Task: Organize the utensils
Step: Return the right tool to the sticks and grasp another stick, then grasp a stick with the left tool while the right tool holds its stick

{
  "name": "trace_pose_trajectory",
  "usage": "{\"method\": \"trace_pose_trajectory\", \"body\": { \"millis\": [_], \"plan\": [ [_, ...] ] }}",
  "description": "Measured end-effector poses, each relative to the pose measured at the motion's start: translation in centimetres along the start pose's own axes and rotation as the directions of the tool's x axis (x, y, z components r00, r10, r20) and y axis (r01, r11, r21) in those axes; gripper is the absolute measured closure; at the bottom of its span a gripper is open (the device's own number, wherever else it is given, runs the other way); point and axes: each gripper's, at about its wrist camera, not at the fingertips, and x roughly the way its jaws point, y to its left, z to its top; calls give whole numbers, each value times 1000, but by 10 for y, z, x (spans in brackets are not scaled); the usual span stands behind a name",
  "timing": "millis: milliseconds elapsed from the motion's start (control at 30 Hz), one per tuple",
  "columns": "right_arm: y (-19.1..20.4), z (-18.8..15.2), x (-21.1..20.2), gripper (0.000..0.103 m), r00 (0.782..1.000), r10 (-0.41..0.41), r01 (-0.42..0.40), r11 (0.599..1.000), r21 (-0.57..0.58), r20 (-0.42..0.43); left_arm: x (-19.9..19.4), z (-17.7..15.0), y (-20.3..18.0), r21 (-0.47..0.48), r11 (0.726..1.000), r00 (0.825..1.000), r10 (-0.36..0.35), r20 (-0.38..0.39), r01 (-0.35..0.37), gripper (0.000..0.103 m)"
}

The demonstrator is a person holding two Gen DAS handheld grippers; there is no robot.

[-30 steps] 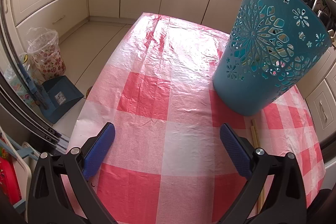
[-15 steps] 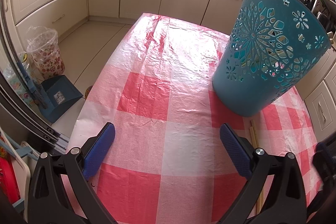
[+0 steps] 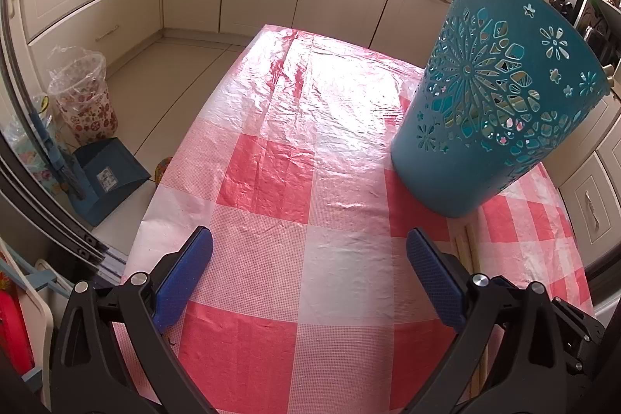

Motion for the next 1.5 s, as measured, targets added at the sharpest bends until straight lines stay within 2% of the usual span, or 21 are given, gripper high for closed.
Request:
{"method": "trace_pose_trajectory", "body": {
  "millis": [200, 300, 400, 500, 600, 700, 800, 900, 1000, 1100, 1233, 1300, 1367, 1400, 1433, 1500],
  "plan": [
    [1, -1, -2, 89, 1000, -8, 7, 1000, -25, -5, 0, 0, 1, 2, 1000, 1000, 2, -1, -2, 8],
    [1, -2, -5, 95, 1000, -9, 8, 999, -45, -17, 0, 0, 1, 1, 1000, 1000, 1, -1, -1, 8],
    [-10, -8, -14, 96, 999, -7, 5, 999, -47, -37, 0, 0, 0, 2, 1000, 1000, 2, -1, -2, 8],
    [-32, -21, -29, 97, 999, -23, 23, 1000, -16, -36, 0, 0, 0, 6, 1000, 1000, 7, -3, -7, 8],
    [-56, -30, -40, 97, 1000, -20, 22, 998, 61, -21, 0, -1, -3, 22, 1000, 1000, -4, -6, 4, 8],
    [-69, -32, -42, 97, 1000, 11, -11, 991, 132, -2, -10, -7, -21, 96, 995, 999, -38, -19, 40, 8],
    [-71, -31, -41, 97, 1000, 13, -15, 990, 137, 14, -25, -21, -49, 185, 979, 996, -84, -18, 86, 8],
    [-69, -30, -40, 97, 1000, 14, -17, 991, 133, 24, -30, -33, -77, 264, 960, 996, -83, -33, 89, 8],
    [-73, -30, -40, 97, 999, 29, -33, 988, 148, 27, -25, -39, -95, 298, 952, 996, -57, -63, 73, 13],
    [-77, -29, -40, 97, 999, 48, -51, 984, 170, 25, -15, -45, -105, 323, 944, 994, -26, -111, 61, 25],
    [-81, -28, -40, 97, 997, 71, -73, 977, 201, 20, -11, -51, -107, 348, 937, 992, 11, -124, 33, 44],
    [-83, -27, -39, 97, 997, 82, -84, 973, 214, 17, -13, -51, -108, 363, 931, 993, 11, -119, 33, 60],
    [-84, -27, -39, 97, 996, 92, -93, 970, 227, 14, -14, -51, -109, 396, 917, 992, 2, -127, 49, 87],
    [-85, -26, -39, 97, 995, 97, -97, 968, 233, 13, -14, -50, -108, 412, 908, 989, -17, -146, 76, 93],
    [-85, -26, -39, 97, 995, 101, -101, 966, 238, 11, -15, -50, -108, 426, 900, 987, -25, -157, 91, 97],
    [-85, -26, -40, 96, 994, 106, -105, 964, 243, 9, -15, -48, -105, 433, 895, 984, -33, -175, 107, 97]
  ]
}}
